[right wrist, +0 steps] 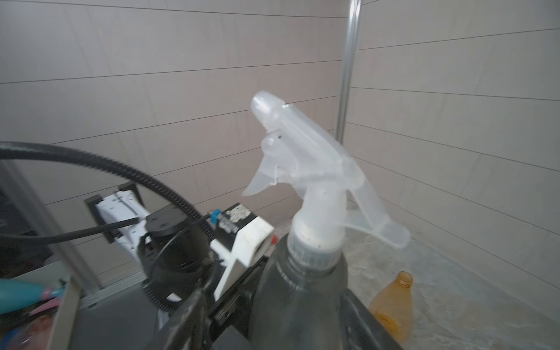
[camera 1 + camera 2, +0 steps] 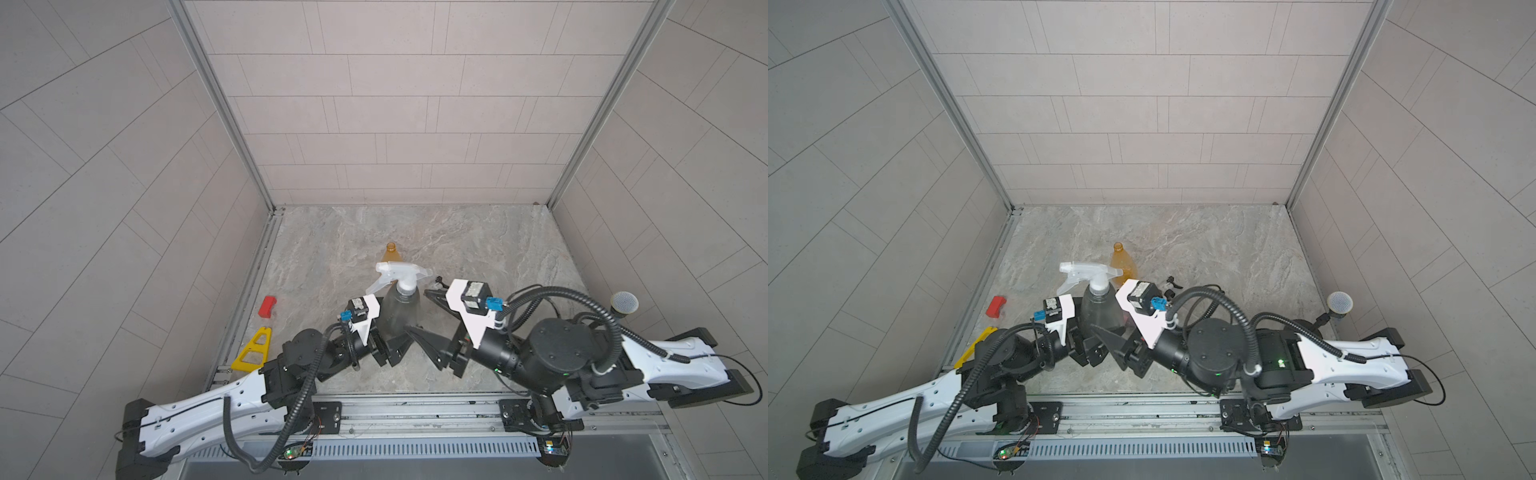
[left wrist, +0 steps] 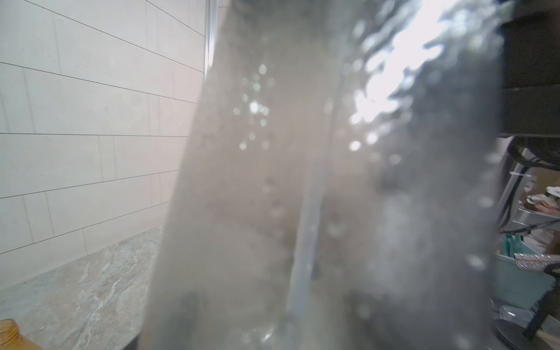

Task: Attach spray nozzles to spray bottles
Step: Place the spray bottle at the center of the board.

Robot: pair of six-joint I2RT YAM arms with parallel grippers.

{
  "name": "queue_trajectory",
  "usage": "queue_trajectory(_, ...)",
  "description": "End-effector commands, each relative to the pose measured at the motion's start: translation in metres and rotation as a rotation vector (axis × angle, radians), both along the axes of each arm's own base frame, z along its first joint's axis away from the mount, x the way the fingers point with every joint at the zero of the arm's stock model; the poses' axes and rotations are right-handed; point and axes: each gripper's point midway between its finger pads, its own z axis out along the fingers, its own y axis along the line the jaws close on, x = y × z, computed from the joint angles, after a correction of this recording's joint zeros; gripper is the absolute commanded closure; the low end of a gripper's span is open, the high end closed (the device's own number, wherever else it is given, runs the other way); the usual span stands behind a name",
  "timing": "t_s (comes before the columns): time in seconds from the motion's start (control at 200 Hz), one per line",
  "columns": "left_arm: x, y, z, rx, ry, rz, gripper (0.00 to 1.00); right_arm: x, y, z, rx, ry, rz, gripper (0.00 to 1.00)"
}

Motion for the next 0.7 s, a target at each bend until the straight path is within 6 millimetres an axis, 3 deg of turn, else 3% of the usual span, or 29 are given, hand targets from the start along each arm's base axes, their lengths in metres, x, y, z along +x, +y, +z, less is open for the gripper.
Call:
queue_trajectory(0.0, -0.009, 0.003, 0.017, -0.071, -0.006, -0.05, 1.0, -0.019, -0.023, 0.014, -0.022, -0.033, 0.169, 0.27)
queue_trajectory(0.115, -0.023, -0.002, 0.019, -0.071, -0.01, -0.141, 1.0, -0.008, -0.039, 0.025, -0.039, -0.033, 0.197, 0.25)
queue_trajectory(0.235, -0.035, -0.004, 0.02, -0.075, -0.01, -0.214, 1.0, 0.002, -0.039, 0.038, -0.038, -0.017, 0.235, 0.25)
queue_trajectory(0.525, -0.04, -0.007, 0.013, -0.034, 0.001, -0.247, 1.0, 0.023, -0.002, 0.037, -0.119, 0.012, 0.24, 0.28)
queue_trajectory(0.695, -0.036, -0.008, 0.009, -0.018, -0.004, -0.224, 1.0, 0.024, 0.013, 0.036, -0.126, 0.035, 0.27, 0.34)
